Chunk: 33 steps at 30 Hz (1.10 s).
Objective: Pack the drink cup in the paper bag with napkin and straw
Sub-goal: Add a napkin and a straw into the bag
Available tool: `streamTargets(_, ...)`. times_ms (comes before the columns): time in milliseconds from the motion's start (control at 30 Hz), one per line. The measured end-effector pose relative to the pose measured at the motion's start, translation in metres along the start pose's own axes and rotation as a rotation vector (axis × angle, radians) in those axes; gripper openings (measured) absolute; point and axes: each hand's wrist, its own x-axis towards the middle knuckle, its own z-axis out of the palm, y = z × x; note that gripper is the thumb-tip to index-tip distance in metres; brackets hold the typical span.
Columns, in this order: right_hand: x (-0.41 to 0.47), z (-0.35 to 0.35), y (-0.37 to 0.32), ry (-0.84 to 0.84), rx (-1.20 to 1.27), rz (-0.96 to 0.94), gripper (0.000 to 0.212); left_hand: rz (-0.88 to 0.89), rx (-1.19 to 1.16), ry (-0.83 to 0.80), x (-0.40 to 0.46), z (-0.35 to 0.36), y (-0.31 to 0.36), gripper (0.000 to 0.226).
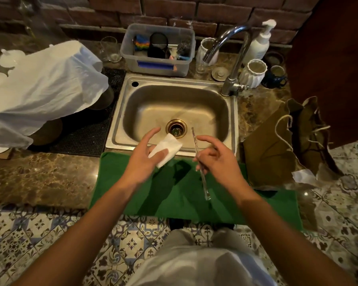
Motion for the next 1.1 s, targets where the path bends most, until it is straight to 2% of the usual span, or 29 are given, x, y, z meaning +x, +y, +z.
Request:
streamTargets(133,-0.041,-0.045,-0.047,0.036,-0.063,-0.183,0.021,0.219,0.099,-0.044,-0.014,0.037,0.048,0.056)
streamTargets(200,-0.06,-0.065,-0.066,0.055,-0.082,-0.233,0.022,0.277,0.126,-0.064,-0.019,0.056,0.067,0.055)
streamTargets(267,-0.078,-0.097,-0.079,0.087,-0.068,-0.258,0.024,0.308,0.098,-0.098,-0.027,0.084,0.085,0.064)
streamTargets(367,-0.097,-0.147,-0.09,0.121,-0.02,-0.274,0.034,0.36,0.103,-0.157,-0.037,0.127,0.106,0.068)
streamTargets(467,-0.103,-0.193,-0.09,0.104,0.083,-0.23,0.045,0.363,0.087,-0.177,-0.036,0.163,0.115,0.062)
streamTargets(633,-0.097,-0.255,-0.085,-0.024,0.133,-0.329,0.037,0.332,0.148,-0.168,-0.034,0.213,0.124,0.06)
streamTargets(733,-0.098,-0.282,-0.081,0.022,0.039,-0.324,0.03,0.314,0.198,-0.107,-0.037,0.239,0.12,0.053)
streamTargets(867,-0.093,-0.303,-0.069,0.052,-0.155,-0.433,0.026,0.286,0.219,-0.029,-0.039,0.262,0.114,0.041)
streamTargets(1100,-0.068,-0.314,-0.041,0.188,-0.386,-0.523,0.02,0.286,0.356,-0.036,-0.043,0.278,0.121,0.056)
